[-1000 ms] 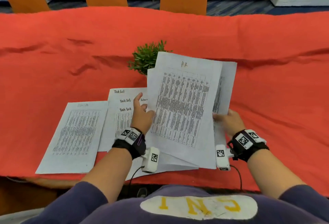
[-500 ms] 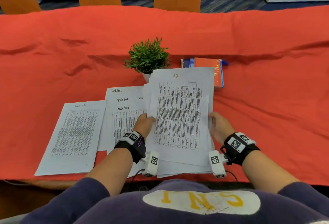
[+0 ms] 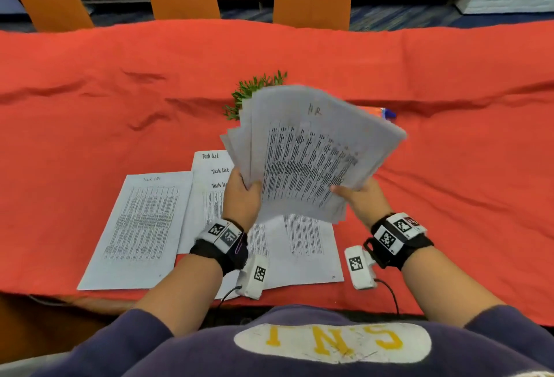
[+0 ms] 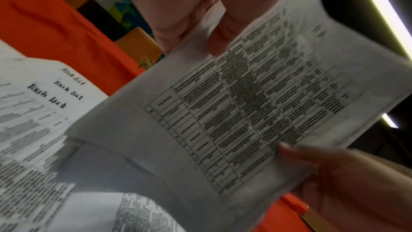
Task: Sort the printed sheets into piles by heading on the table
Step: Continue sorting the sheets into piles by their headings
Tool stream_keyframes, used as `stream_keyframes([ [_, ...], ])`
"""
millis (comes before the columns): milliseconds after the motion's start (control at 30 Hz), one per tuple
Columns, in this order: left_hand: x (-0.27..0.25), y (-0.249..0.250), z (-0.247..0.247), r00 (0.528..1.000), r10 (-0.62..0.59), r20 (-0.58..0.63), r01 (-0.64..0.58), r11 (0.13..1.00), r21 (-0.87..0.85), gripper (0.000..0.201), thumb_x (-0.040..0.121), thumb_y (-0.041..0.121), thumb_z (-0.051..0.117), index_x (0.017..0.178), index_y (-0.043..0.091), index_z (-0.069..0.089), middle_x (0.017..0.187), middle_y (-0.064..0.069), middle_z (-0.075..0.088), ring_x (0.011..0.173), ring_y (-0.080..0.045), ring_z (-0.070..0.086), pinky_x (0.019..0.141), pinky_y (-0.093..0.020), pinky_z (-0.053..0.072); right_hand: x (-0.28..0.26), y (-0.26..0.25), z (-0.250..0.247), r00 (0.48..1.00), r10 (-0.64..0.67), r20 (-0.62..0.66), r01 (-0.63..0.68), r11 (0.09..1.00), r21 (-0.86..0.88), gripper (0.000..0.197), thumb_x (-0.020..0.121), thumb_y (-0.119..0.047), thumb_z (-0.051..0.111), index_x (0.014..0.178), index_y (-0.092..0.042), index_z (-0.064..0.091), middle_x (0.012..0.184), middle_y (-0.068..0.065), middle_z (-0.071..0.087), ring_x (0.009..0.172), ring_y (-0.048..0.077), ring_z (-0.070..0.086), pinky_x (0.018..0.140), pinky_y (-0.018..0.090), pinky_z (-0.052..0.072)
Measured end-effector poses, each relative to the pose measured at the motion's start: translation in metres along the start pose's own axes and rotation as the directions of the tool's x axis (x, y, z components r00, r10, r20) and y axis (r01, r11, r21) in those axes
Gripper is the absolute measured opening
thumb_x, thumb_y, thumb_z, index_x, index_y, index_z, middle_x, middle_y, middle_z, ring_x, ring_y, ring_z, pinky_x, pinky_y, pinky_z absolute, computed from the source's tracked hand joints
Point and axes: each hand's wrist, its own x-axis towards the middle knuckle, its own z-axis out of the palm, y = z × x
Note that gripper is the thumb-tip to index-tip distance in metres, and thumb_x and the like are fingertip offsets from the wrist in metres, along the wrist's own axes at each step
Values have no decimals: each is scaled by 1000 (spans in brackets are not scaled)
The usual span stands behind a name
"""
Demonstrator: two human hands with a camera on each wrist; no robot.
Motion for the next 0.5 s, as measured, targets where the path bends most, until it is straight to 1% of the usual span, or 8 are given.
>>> stream_keyframes([
  [67, -5, -1, -3, 1000, 2, 10, -2, 998, -67, 38, 90, 1, 54, 126, 13, 47, 105, 10, 62, 90, 10, 56, 64, 2, 44, -1, -1, 5, 1000, -4, -14, 5, 999, 46, 37, 75, 7, 72, 99, -20, 66, 96, -8, 73, 91, 9, 69, 79, 24, 54],
  [100, -6, -2, -4, 1000, 3, 17, -1, 996, -92, 43, 89, 0, 56, 128, 15, 46, 108, 9, 62, 93, 10, 57, 67, 0, 45, -2, -2, 7, 1000, 1, -19, 0, 998, 63, 40, 72, 8, 73, 100, -19, 66, 99, -4, 72, 92, 12, 68, 81, 27, 54],
  [167, -5, -4, -5, 1000, -5, 22, 8, 993, -115, 47, 85, 1, 61, 126, 18, 47, 109, 10, 64, 92, 10, 60, 71, -7, 48, -2, -1, 11, 999, 25, -20, -23, 992, 122, 41, 70, 11, 74, 99, -17, 66, 99, -1, 71, 89, 12, 68, 82, 31, 53],
  [267, -2, 0, -3, 1000, -16, 22, 18, 995, -96, 41, 84, 6, 65, 120, 17, 50, 102, 7, 65, 85, 9, 62, 70, -14, 50, -3, -2, 20, 998, 54, -33, -47, 985, 169, 40, 71, 6, 75, 105, -13, 66, 104, 1, 71, 97, 16, 68, 88, 36, 54],
  [333, 1, 2, -2, 1000, -8, 11, 9, 998, -65, 32, 88, 11, 62, 118, 14, 52, 99, 4, 65, 83, 4, 60, 68, -17, 48, -2, -4, 27, 998, 44, -47, -35, 983, 182, 35, 73, 3, 75, 102, -16, 67, 106, 2, 71, 102, 21, 67, 92, 42, 53],
  [400, 3, 5, -3, 1000, 1, 0, -1, 998, -60, 28, 92, 14, 58, 119, 11, 55, 102, 1, 65, 86, 1, 58, 67, -15, 45, -3, -9, 32, 997, 21, -68, -9, 985, 173, 31, 75, 2, 74, 99, -18, 68, 106, 1, 72, 104, 23, 67, 94, 44, 51],
  [467, 4, 6, -8, 1000, 18, -7, -18, 997, -77, 29, 92, 11, 56, 121, 11, 55, 105, 1, 65, 89, -2, 60, 65, -8, 45, -5, -15, 33, 997, -5, -72, 17, 986, 168, 31, 75, 1, 74, 100, -17, 69, 106, 3, 72, 103, 22, 68, 93, 43, 52],
  [500, 5, 7, -11, 1000, 23, -6, -23, 995, -93, 31, 90, 9, 57, 121, 12, 54, 105, 1, 65, 90, -4, 61, 66, -8, 46, -7, -19, 31, 998, -18, -60, 28, 987, 161, 32, 74, 0, 76, 100, -18, 70, 106, 4, 73, 102, 22, 68, 92, 43, 53],
])
